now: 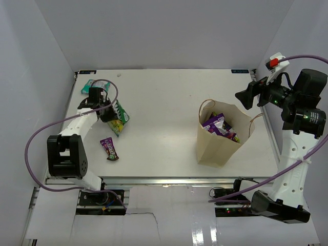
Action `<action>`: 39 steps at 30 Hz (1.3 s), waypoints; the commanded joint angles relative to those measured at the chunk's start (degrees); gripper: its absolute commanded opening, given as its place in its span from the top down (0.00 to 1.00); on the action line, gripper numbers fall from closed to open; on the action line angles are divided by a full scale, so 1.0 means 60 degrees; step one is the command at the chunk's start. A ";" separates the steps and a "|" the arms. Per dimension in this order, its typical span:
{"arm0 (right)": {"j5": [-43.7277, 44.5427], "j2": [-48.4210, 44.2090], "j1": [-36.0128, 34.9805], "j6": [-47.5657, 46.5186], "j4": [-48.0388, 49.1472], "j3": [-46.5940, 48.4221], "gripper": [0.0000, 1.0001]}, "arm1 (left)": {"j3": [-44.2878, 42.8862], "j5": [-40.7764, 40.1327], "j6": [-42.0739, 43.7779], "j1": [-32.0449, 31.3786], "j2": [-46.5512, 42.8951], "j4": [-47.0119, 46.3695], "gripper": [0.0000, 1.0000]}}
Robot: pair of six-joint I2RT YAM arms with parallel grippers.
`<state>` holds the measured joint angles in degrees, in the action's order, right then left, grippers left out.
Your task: Place the snacks into the paper bag
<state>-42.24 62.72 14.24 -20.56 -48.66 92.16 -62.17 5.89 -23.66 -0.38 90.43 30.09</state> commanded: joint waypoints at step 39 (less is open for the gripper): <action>0.4506 -0.0785 0.0044 0.3060 0.2969 -0.0184 0.07 | -0.7333 0.4162 -0.2531 -0.8446 0.1978 -0.5235 0.63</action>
<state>-16.38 58.83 14.24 -3.11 -34.04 90.15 -103.22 31.66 -38.33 -50.37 105.54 -0.47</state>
